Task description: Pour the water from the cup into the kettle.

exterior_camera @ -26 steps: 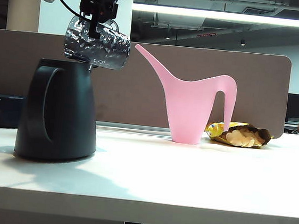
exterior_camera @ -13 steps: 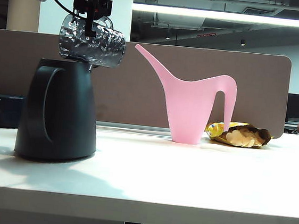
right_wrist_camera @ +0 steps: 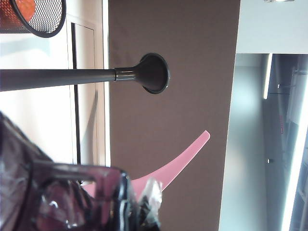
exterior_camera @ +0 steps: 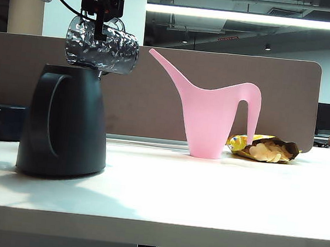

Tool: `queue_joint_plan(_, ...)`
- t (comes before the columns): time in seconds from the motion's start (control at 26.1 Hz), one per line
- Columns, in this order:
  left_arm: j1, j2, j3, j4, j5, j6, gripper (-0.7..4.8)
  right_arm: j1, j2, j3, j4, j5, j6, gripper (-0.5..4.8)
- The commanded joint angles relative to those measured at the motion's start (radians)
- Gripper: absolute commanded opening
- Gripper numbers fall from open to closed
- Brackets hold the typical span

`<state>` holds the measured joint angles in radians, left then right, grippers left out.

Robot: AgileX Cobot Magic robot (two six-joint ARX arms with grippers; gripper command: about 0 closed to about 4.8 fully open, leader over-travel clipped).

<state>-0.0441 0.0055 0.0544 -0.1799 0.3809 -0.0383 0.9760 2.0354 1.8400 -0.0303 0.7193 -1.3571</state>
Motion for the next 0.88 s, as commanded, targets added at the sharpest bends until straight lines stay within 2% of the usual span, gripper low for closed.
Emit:
queue_joint_plan(0.04,-0.001,0.001,0.008,0.009,-0.003,0.004,-0.05,0.0,-0.005,0.003,0.017,0.012,-0.005,-0.08)
queue_joint_plan(0.88,-0.001,0.001,0.008,0.01,-0.003,0.004,-0.05,0.001,-0.018,0.003,0.035,0.021,-0.016,-0.08)
